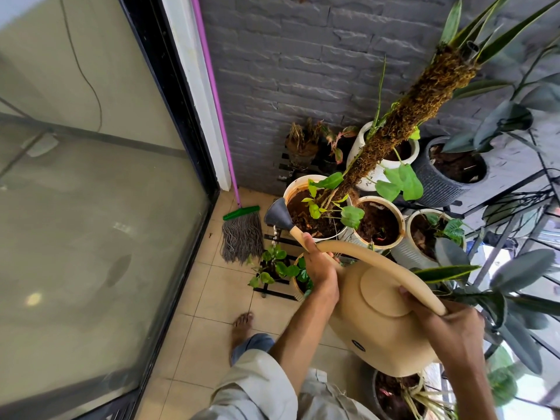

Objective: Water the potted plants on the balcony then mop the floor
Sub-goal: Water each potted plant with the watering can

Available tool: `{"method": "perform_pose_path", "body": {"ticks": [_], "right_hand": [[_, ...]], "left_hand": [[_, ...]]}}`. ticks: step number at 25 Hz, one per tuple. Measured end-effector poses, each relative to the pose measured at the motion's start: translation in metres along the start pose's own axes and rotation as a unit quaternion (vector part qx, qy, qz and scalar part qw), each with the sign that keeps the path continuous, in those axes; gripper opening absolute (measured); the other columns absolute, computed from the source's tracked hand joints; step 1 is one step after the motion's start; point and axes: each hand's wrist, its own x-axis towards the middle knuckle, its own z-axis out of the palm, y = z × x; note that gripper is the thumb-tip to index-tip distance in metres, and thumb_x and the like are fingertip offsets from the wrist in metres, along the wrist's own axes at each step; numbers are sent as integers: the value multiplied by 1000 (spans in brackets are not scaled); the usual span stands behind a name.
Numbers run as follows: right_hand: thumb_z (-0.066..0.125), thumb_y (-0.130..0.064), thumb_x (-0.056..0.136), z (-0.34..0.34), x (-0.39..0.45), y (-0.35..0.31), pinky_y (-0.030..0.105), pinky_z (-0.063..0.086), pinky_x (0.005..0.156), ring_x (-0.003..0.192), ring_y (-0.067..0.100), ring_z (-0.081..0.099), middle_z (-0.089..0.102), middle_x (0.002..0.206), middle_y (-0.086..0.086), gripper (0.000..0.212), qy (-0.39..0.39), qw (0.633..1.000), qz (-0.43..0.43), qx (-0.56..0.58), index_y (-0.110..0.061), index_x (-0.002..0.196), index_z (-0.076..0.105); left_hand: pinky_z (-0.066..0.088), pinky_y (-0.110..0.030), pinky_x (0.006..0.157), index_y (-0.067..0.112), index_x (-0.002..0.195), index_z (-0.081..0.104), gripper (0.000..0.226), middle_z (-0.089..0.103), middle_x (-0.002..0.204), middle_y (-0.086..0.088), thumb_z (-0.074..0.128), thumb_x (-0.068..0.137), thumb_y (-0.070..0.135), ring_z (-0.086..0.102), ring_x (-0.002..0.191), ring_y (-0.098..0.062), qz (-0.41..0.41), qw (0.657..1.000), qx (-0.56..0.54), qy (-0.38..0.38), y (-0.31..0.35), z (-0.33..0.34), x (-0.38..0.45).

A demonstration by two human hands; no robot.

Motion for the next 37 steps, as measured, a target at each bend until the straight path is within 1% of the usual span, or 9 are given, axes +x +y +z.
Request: {"method": "perform_pose_path", "body": {"ticks": [3, 7, 10, 12, 16, 21, 26, 29, 37], "right_hand": [[90, -51, 69, -1, -3, 7, 40, 44, 59, 61, 29, 53, 69, 69, 26, 44, -5, 998, 31, 53, -9, 62, 77], [93, -39, 67, -7, -8, 9, 39, 43, 71, 78, 28, 59, 74, 76, 15, 28, 12, 978, 112, 177, -14, 65, 81], [91, -33, 70, -11, -13, 9, 36, 42, 72, 79, 25, 58, 73, 68, 5, 11, 33, 966, 111, 230, -27, 66, 82], [91, -35, 71, -12, -15, 14, 36, 34, 68, 72, 22, 50, 66, 63, 8, 20, 36, 967, 101, 233, -18, 68, 81], [91, -35, 71, -23, -14, 17, 36, 34, 65, 71, 20, 49, 65, 60, 4, 16, 68, 961, 116, 243, -23, 68, 83], [93, -42, 69, -38, -15, 29, 37, 44, 71, 73, 22, 57, 75, 77, 19, 28, 100, 970, 113, 190, -17, 68, 81], [93, -59, 57, -50, -22, 43, 41, 54, 76, 74, 22, 64, 77, 69, 7, 51, 132, 965, 153, 166, -16, 83, 85], [94, -46, 66, -55, -26, 46, 34, 47, 61, 65, 18, 58, 70, 58, 1, 43, 136, 967, 154, 149, -10, 88, 85], [90, -55, 66, -64, -24, 65, 45, 56, 68, 72, 29, 67, 73, 64, 6, 44, 147, 965, 200, 84, -16, 86, 83]], "left_hand": [[52, -27, 59, 10, 129, 63, 83, 62, 86, -6, 42, 90, 81, 61, 68, -17, 15, 1000, 18, -11, 5, 8, -8], [52, -31, 67, 23, 116, 60, 105, 66, 92, -3, 37, 52, 102, 65, 76, -19, 82, 994, 73, -21, 11, 30, -24], [57, -40, 80, 30, 119, 56, 80, 69, 103, -7, 34, 74, 93, 69, 91, -25, 119, 985, 120, -44, 7, 40, -29], [58, -47, 86, 32, 113, 58, 67, 70, 103, -7, 37, 82, 88, 70, 92, -27, 124, 983, 129, -40, 5, 44, -27], [55, -42, 81, 36, 109, 57, 51, 68, 103, -2, 39, 90, 80, 67, 95, -24, 135, 981, 128, -52, 1, 55, -42], [46, -29, 64, 27, 119, 58, 49, 65, 98, 2, 41, 100, 69, 66, 86, -17, 84, 988, 119, -59, -11, 61, -54], [52, -30, 64, 24, 116, 64, 104, 71, 101, -8, 36, 54, 102, 68, 78, -22, 62, 987, 135, -60, -46, 72, -50], [51, -29, 64, 15, 124, 66, 81, 69, 102, -11, 41, 87, 83, 66, 77, -22, 4, 987, 145, -72, -63, 74, -36], [48, -31, 60, 10, 123, 68, 80, 70, 94, -11, 38, 94, 78, 66, 74, -24, -76, 970, 221, -60, -102, 77, -20]]}}
